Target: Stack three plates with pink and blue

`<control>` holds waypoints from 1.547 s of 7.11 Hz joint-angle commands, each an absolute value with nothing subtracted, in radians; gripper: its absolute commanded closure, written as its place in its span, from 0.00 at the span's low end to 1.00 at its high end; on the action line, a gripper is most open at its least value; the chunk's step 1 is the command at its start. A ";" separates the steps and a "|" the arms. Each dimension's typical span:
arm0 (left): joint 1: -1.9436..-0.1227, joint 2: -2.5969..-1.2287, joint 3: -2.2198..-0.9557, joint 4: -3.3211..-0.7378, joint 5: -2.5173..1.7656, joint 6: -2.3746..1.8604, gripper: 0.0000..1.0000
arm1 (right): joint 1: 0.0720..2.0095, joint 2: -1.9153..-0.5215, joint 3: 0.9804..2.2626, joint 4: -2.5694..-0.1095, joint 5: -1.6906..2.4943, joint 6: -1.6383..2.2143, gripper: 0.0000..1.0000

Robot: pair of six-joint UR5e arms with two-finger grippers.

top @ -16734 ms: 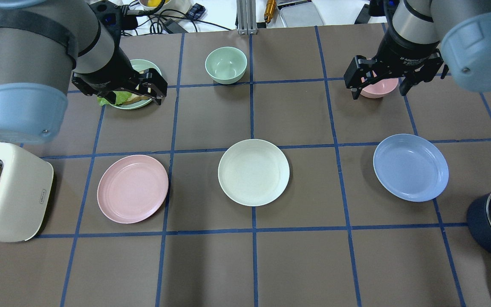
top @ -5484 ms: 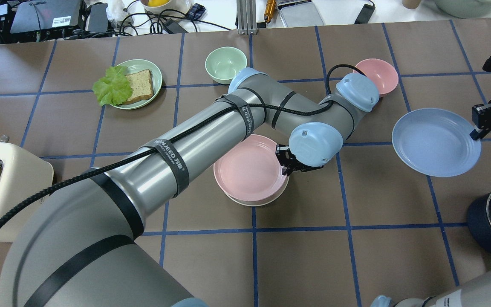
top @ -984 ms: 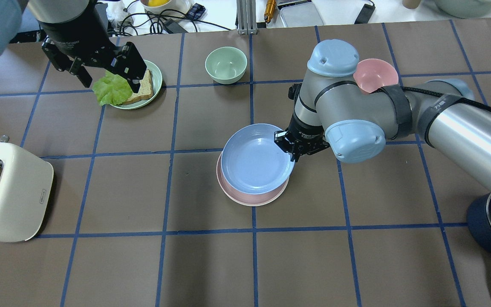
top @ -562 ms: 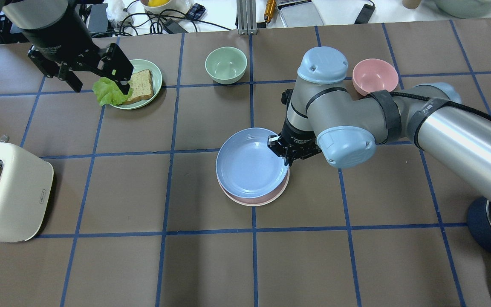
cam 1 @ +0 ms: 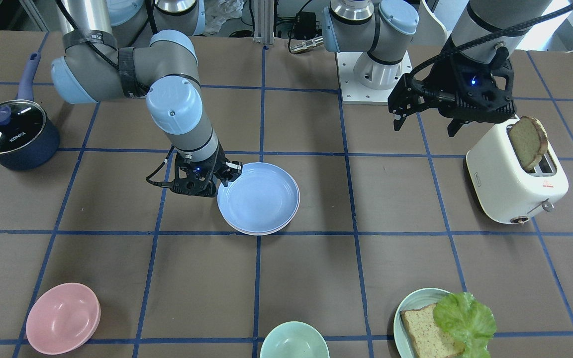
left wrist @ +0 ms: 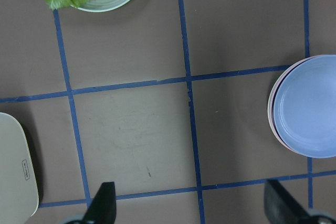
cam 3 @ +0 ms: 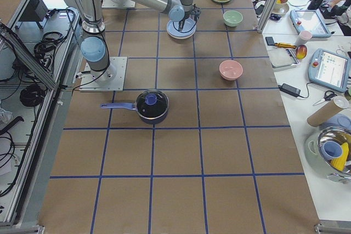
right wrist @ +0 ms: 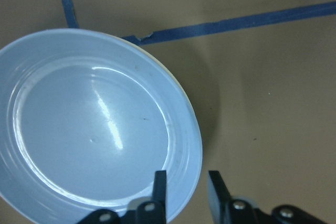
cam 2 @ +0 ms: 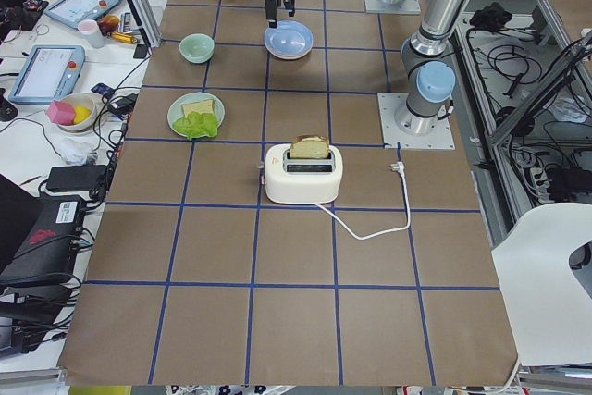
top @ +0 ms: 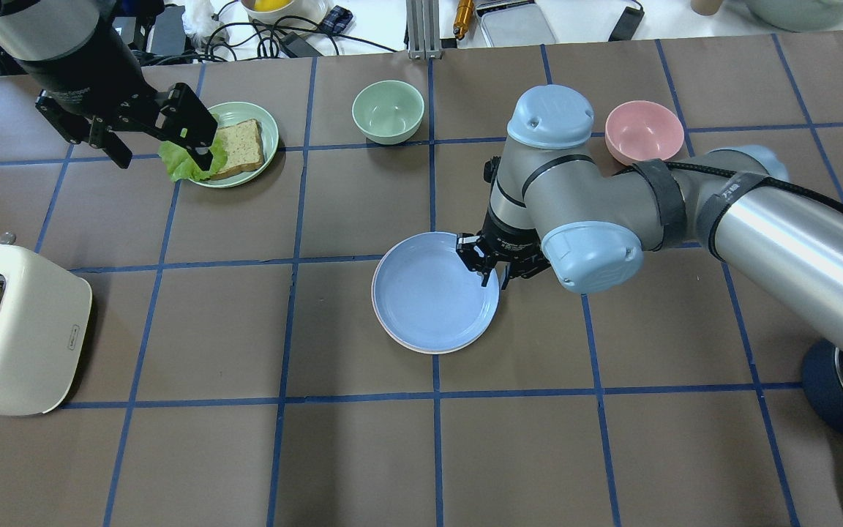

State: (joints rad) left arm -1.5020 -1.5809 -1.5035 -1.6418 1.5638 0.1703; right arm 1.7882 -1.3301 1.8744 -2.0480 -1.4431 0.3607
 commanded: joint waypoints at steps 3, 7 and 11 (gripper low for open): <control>-1.515 -1.568 -1.528 -1.638 1.583 0.210 0.00 | 1.642 -1.380 1.688 -1.866 -1.555 0.111 0.22; -1.526 -1.580 -1.520 -1.631 1.585 0.212 0.00 | 1.500 -1.506 1.499 -1.592 -1.551 -0.192 0.00; -1.526 -1.582 -1.520 -1.614 1.580 0.213 0.00 | 1.513 -1.566 1.553 -1.601 -1.555 -0.080 0.00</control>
